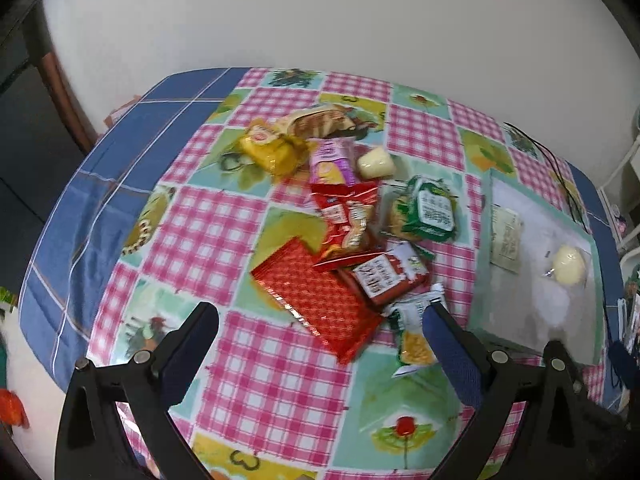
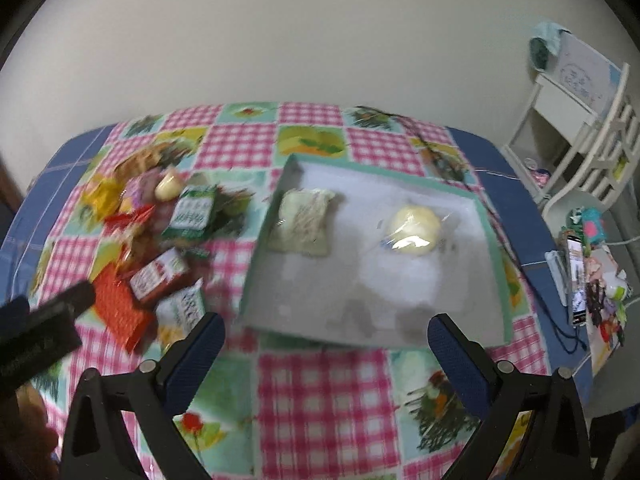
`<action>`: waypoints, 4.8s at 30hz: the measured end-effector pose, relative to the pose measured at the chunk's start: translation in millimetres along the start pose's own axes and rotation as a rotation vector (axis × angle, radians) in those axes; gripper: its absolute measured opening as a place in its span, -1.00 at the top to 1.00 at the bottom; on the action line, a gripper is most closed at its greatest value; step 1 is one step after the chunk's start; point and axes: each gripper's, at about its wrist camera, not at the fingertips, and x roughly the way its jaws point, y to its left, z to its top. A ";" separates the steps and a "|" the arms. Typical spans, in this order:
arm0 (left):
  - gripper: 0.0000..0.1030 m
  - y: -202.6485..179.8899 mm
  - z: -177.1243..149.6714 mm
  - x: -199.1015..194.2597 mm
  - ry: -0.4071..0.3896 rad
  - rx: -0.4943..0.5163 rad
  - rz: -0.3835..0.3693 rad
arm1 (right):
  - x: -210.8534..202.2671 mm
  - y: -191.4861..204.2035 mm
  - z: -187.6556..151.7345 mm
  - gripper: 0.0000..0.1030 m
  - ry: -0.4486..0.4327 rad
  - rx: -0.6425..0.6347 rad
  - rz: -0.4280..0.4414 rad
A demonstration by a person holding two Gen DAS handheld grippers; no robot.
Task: Organize snacks
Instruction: 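Withdraw both tools from the tray back toward the snack pile, then grasp the green-and-white chip bag with the right tool while the left tool grasps the red wrapper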
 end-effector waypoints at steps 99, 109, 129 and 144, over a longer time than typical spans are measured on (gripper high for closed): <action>-0.97 71.3 31.2 142.9 0.392 -0.175 0.053 | 102.4 83.9 12.3 -0.58 0.314 -0.014 0.340; -0.79 28.8 29.7 136.4 0.371 -0.129 -0.042 | 107.3 104.1 3.9 -0.58 0.346 -0.082 0.343; -0.26 -74.2 17.3 124.6 0.341 0.089 -0.026 | 110.1 109.9 -5.2 -0.09 0.341 -0.139 0.282; -0.01 -63.4 21.1 126.3 0.307 0.092 -0.003 | 106.9 116.3 -10.3 -0.07 0.326 -0.181 0.254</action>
